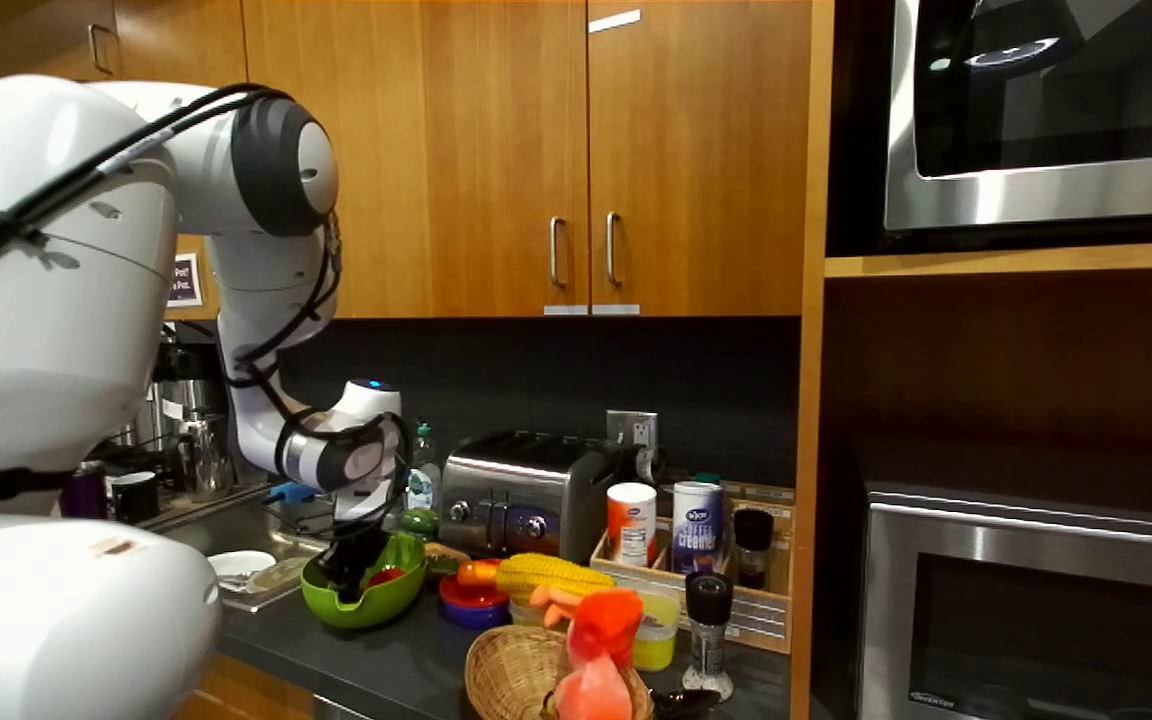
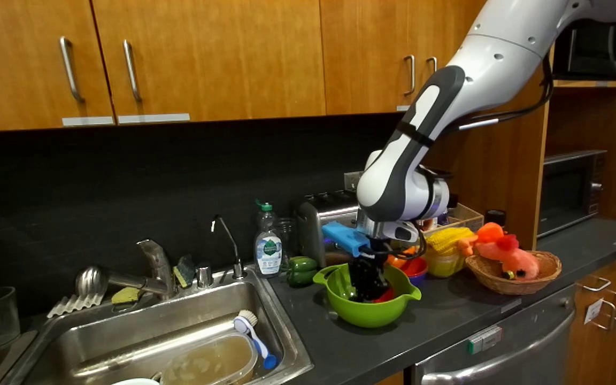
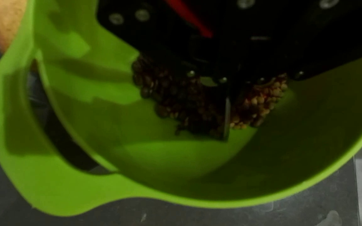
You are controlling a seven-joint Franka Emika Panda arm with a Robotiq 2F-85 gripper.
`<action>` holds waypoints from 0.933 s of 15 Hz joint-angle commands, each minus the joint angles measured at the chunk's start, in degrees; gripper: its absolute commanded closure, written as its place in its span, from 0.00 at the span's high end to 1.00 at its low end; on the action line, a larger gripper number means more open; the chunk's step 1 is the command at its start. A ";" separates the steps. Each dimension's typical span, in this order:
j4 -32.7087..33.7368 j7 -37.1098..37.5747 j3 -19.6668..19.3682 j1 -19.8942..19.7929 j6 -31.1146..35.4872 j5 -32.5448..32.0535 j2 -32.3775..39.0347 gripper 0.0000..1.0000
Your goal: Lift the orange measuring spoon from the green bowl, use it to get some content from the green bowl and then put it back
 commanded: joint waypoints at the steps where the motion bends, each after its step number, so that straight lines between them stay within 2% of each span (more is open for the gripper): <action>1: 0.01 -0.42 -0.08 -0.49 -2.22 0.30 -1.63 0.40; 4: 0.55 -0.45 -0.31 -0.58 -3.29 0.05 -1.68 0.58; 5: 0.78 -0.36 -0.43 -0.53 -3.64 -0.11 -1.69 0.41; 6: 1.00 -0.43 -0.50 -0.51 -4.01 -0.21 -1.67 0.18; 7: 1.17 -0.48 -0.54 -0.51 -4.31 -0.26 -1.67 0.18; 10: 1.60 -0.50 -0.56 -0.49 -4.72 -0.19 -1.58 0.00; 14: 1.96 -0.64 -0.55 -0.53 -4.89 -0.14 -1.45 0.01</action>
